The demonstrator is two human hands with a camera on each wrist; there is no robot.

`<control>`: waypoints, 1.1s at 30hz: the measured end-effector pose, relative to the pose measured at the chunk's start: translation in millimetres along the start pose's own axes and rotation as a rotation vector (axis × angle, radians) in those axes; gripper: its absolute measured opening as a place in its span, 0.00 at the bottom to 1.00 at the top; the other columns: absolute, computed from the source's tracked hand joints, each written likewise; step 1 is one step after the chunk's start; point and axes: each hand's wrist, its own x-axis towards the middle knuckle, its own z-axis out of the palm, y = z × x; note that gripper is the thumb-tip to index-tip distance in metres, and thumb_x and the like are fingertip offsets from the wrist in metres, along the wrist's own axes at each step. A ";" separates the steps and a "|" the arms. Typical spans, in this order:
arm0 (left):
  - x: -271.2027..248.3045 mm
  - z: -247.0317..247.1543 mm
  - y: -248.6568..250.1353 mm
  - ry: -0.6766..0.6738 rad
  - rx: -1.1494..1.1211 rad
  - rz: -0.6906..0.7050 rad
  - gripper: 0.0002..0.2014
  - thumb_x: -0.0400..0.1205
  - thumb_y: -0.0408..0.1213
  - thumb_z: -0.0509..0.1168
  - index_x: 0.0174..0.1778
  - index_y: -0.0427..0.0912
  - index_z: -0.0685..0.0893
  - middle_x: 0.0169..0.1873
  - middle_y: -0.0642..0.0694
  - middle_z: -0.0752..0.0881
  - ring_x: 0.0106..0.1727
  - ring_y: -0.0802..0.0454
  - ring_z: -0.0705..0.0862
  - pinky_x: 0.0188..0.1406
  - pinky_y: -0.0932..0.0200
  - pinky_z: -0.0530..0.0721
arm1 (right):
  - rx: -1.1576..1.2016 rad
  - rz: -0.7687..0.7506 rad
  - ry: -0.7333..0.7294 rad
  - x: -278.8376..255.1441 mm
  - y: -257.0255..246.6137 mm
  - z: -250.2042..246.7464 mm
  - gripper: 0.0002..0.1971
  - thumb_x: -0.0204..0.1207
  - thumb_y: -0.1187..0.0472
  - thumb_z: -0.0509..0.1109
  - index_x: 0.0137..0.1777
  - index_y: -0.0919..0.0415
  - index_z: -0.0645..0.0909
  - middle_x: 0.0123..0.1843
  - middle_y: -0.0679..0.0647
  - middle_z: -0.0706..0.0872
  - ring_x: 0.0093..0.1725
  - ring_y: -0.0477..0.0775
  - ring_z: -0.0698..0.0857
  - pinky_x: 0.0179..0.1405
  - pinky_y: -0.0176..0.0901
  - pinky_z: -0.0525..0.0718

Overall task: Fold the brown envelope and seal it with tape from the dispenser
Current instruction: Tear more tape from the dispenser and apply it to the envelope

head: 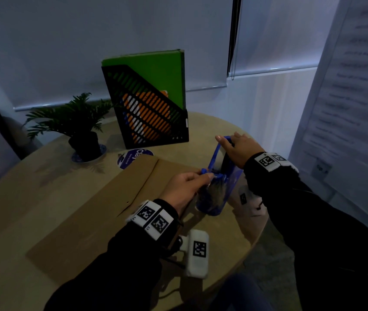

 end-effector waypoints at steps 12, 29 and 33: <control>-1.4 -1.0 -1.6 0.031 0.136 0.057 0.20 0.78 0.34 0.71 0.17 0.47 0.81 0.67 0.35 0.81 0.70 0.37 0.79 0.66 0.47 0.78 | -0.008 0.004 -0.007 0.7 0.8 0.6 0.37 0.82 0.34 0.46 0.60 0.68 0.79 0.70 0.65 0.75 0.75 0.64 0.70 0.72 0.57 0.70; -17.0 -29.0 50.3 -0.096 0.424 0.056 0.08 0.81 0.42 0.66 0.49 0.42 0.86 0.55 0.49 0.87 0.59 0.55 0.84 0.68 0.48 0.79 | 0.038 0.019 -0.015 -0.2 -1.5 -1.4 0.36 0.81 0.34 0.47 0.64 0.66 0.78 0.74 0.65 0.73 0.77 0.64 0.68 0.76 0.58 0.68; -24.8 -53.1 63.5 -0.066 0.444 0.172 0.10 0.84 0.44 0.61 0.45 0.47 0.86 0.57 0.58 0.87 0.64 0.58 0.81 0.68 0.51 0.77 | 0.060 0.053 -0.044 -7.1 -8.6 -8.8 0.36 0.80 0.34 0.51 0.71 0.65 0.73 0.79 0.67 0.66 0.80 0.67 0.64 0.78 0.59 0.65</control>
